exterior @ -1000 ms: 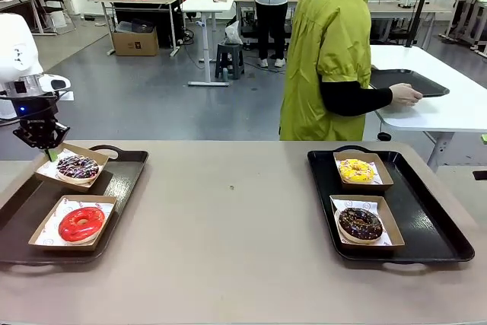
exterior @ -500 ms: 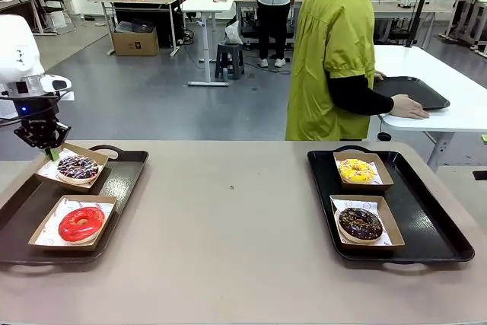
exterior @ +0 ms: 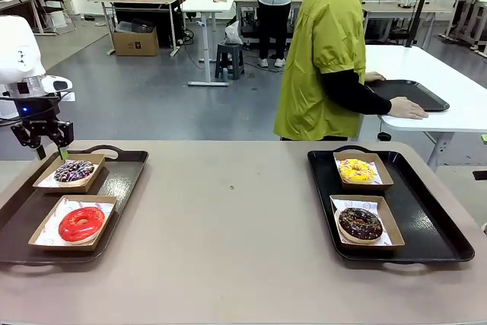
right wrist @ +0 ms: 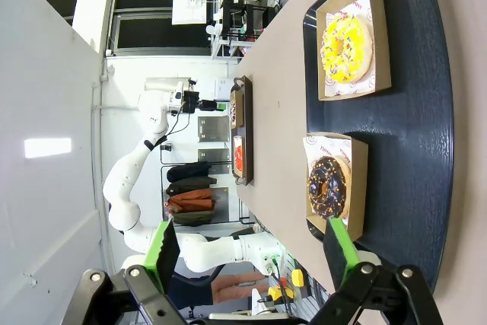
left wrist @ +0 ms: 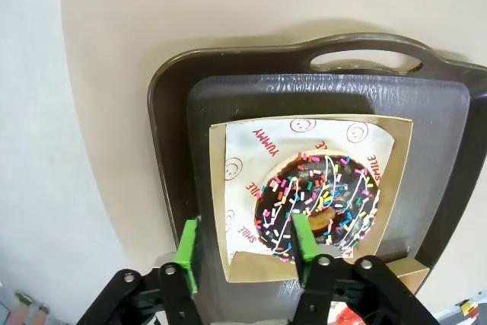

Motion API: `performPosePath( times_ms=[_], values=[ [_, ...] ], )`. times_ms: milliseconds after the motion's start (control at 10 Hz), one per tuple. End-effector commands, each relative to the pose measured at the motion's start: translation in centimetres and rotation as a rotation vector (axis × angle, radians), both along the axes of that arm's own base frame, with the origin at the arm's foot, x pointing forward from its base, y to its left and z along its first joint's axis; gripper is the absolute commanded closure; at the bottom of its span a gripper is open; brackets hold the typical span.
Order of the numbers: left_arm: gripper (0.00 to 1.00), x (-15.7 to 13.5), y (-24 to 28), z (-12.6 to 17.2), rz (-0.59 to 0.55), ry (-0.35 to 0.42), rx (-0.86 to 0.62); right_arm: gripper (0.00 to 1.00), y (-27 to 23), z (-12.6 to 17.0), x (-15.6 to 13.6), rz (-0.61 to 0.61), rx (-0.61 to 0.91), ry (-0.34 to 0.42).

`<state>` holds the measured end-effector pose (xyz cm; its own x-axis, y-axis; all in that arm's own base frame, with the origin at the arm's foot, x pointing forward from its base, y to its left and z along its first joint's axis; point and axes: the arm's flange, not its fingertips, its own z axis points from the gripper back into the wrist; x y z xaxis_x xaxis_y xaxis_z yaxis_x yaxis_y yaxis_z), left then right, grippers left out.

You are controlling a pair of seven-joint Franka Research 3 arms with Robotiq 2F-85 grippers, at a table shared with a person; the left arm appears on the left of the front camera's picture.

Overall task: Individually package the donuts and arrange them on the tray.
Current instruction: Place the picked Paper togo box on the Handle tray.

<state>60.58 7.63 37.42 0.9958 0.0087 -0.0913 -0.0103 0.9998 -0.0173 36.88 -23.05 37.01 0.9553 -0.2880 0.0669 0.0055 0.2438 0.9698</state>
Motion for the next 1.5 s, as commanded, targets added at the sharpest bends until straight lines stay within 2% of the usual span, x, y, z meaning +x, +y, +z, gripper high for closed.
performPosePath(
  times_ms=[0,100,200,300,500,600,900,1200,1400],
  values=[
    [0.39,-0.2,0.3,0.8,-0.014,0.001,-0.042,0.0,0.3,0.2,-0.4,-0.006,0.002,-0.009],
    [0.0,-0.4,0.3,1.1,-0.022,-0.002,-0.051,0.0,0.3,0.2,-0.4,-0.006,0.002,-0.009],
    [0.19,-0.9,0.3,1.6,-0.03,-0.003,-0.07,0.0,0.3,0.2,-0.4,-0.006,0.002,-0.009],
    [0.0,-1.8,0.5,2.3,-0.037,-0.01,-0.099,0.0,0.3,0.2,-0.4,-0.006,0.002,-0.009],
    [0.0,-4.7,2.1,5.1,-0.039,-0.026,-0.218,0.0,0.3,0.2,-0.4,-0.006,0.002,-0.009],
    [0.0,-6.8,3.8,7.3,-0.036,-0.041,-0.323,0.0,0.3,0.2,-0.4,-0.006,0.002,-0.009],
    [0.0,-13.9,12.1,12.8,0.051,-0.148,-0.652,0.0,0.3,0.2,-0.4,-0.006,0.002,-0.009],
    [0.0,-18.0,21.3,12.9,0.156,-0.258,-0.991,0.0,0.3,0.2,-0.4,-0.006,0.002,-0.009],
    [0.0,-18.7,23.9,10.3,0.19,-0.225,-1.108,0.0,0.3,0.2,-0.4,-0.006,0.002,-0.009]
  ],
)
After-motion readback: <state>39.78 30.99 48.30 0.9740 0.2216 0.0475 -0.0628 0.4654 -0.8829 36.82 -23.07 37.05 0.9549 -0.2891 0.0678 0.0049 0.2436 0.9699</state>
